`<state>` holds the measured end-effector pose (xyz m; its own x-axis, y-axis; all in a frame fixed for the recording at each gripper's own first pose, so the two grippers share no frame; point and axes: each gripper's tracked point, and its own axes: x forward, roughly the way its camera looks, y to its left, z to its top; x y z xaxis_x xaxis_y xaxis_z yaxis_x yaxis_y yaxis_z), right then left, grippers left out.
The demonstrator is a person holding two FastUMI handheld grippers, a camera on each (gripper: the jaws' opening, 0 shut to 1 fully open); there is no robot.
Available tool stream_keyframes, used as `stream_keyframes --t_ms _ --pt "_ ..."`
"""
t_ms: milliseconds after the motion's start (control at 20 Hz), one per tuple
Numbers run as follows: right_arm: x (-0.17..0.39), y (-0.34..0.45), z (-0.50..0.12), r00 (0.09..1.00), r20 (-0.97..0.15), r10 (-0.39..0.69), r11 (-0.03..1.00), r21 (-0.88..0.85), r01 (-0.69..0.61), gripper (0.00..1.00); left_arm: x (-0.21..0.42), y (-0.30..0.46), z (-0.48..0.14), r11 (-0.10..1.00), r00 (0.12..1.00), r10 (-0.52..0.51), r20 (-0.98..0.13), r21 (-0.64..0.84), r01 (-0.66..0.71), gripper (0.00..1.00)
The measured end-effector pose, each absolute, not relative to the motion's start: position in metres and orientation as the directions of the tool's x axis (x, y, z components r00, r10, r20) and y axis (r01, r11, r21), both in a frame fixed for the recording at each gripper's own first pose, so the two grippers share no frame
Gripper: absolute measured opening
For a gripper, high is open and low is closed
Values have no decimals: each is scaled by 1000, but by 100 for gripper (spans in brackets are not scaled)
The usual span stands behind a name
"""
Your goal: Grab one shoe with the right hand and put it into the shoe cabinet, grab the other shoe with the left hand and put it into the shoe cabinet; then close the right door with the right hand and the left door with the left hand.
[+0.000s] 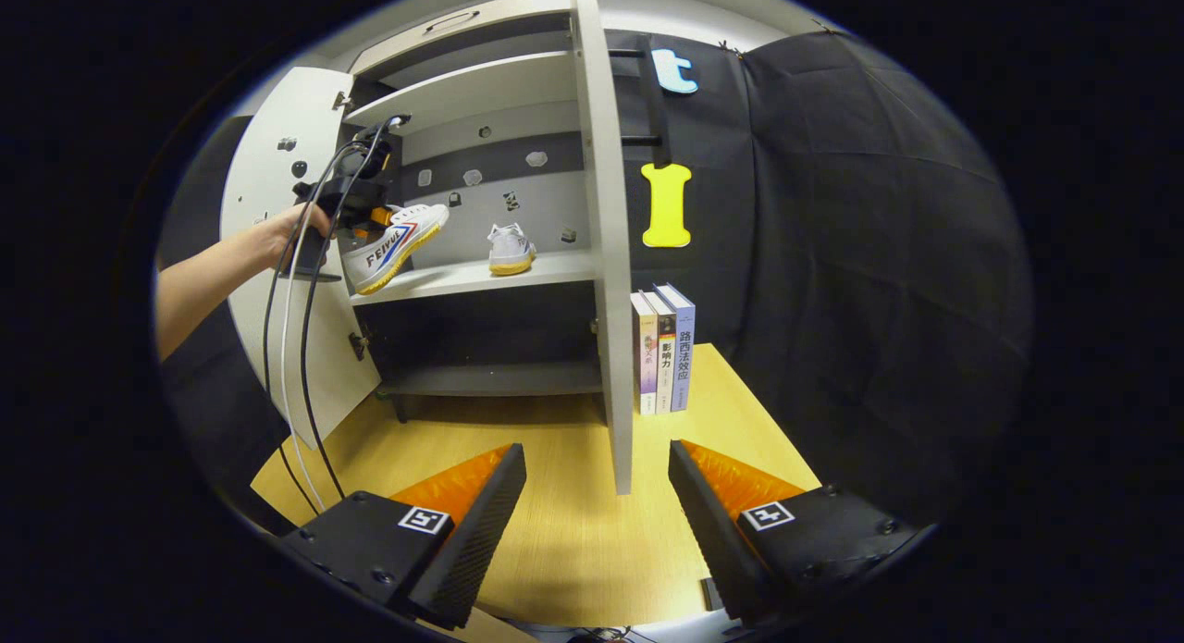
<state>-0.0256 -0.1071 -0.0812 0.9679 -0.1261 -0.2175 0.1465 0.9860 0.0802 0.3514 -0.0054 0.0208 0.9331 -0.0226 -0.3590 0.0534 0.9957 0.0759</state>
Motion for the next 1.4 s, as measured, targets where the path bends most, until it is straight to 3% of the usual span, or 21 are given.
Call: stream_keyframes --t_ms 500,900,1000,1200,1350,1400 --pt "-26 -149 -74 954 -186 -236 961 97 257 99 469 5 -9 987 849 46 -526 156 44 5" --pt "-27 -149 -67 959 -157 -235 963 95 252 99 480 7 -44 976 782 104 -615 215 40 5" --pt "-27 -147 -67 962 -155 -224 966 97 241 99 471 6 -47 982 768 94 -633 185 31 10" --pt "-23 -142 -61 969 -143 -199 972 93 214 99 446 9 -36 994 788 52 -614 104 15 32" --pt "-20 -141 -53 973 -122 -194 976 79 205 99 414 10 -24 1000 815 1 -579 23 16 75" --pt "-21 -143 -51 973 -118 -200 974 79 210 99 401 13 -17 1000 837 11 -548 9 -7 82"
